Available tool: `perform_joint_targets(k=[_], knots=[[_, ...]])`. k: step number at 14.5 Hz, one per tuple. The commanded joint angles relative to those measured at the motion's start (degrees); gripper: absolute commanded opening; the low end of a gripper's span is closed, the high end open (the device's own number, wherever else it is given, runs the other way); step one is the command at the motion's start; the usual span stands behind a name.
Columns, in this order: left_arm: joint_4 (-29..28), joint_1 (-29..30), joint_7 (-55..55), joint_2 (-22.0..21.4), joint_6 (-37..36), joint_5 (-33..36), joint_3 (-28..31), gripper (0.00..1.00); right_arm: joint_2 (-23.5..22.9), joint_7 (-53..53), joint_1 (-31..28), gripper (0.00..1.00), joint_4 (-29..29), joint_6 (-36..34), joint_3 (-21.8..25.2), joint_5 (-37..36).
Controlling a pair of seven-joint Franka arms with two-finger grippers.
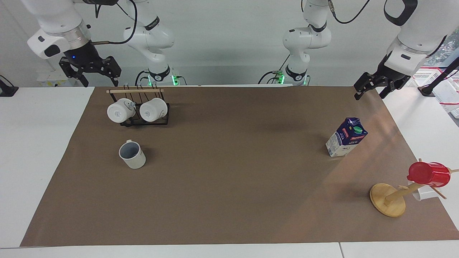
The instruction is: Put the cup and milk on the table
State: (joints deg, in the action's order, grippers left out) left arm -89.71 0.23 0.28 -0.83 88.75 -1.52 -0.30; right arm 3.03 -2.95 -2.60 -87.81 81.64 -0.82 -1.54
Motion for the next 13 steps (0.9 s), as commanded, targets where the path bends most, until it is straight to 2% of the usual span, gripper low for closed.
perform_joint_targets(k=[1, 13], knots=[[0.4, 0.0, 0.9, 0.0, -0.5, -0.6, 0.2, 1.00, 0.0, -1.4, -0.3, 1.00, -0.2, 0.5, -0.1, -0.1], [-1.0, -0.2, 0.9, -0.3, 1.9, -0.6, 0.1, 1.00, 0.1, -1.0, -0.7, 1.00, -0.4, 1.0, -0.1, 0.3]])
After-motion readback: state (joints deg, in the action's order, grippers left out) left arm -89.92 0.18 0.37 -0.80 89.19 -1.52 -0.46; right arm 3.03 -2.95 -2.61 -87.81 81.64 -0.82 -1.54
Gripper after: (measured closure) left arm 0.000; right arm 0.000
